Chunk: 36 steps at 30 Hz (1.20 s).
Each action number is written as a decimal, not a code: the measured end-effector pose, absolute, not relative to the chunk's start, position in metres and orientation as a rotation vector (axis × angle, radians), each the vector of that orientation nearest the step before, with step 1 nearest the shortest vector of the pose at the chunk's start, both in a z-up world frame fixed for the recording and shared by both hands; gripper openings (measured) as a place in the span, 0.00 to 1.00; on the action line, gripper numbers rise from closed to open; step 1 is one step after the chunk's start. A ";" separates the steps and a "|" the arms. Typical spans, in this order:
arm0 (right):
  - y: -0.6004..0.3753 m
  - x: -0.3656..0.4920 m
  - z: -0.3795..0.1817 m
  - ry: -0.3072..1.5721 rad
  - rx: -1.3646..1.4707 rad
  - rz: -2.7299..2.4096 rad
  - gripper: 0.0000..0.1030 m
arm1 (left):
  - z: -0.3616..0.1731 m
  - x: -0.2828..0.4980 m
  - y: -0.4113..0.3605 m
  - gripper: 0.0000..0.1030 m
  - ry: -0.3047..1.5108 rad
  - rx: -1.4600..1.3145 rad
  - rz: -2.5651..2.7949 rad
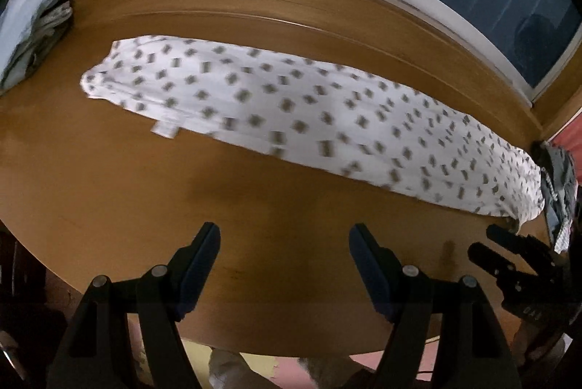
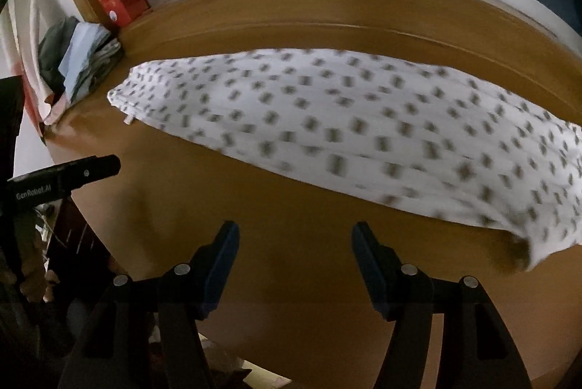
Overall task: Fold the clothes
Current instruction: 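Lift both grippers off the strip and move back from it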
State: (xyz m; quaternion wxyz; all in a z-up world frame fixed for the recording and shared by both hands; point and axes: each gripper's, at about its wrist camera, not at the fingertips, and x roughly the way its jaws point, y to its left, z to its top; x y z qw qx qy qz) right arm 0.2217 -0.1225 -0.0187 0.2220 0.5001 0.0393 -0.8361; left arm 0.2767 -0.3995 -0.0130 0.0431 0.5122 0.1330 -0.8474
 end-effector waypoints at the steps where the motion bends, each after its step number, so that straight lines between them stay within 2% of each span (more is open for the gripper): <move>1: -0.131 0.223 -0.020 0.108 1.380 -2.303 0.62 | -0.011 0.280 -0.406 0.69 0.389 1.571 -2.597; 11: -0.241 0.251 -0.020 0.011 1.412 -2.413 0.62 | -0.013 0.261 -0.472 0.69 0.243 1.656 -2.669; 19: -0.299 0.250 -0.020 0.101 1.379 -2.383 0.62 | -0.020 0.237 -0.522 0.69 0.323 1.661 -2.676; 29: -0.361 0.230 -0.024 0.120 1.336 -2.342 0.62 | -0.017 0.199 -0.571 0.69 0.311 1.694 -2.651; 36: -0.406 0.219 -0.028 0.091 1.329 -2.365 0.62 | -0.019 0.161 -0.606 0.69 0.184 1.747 -2.737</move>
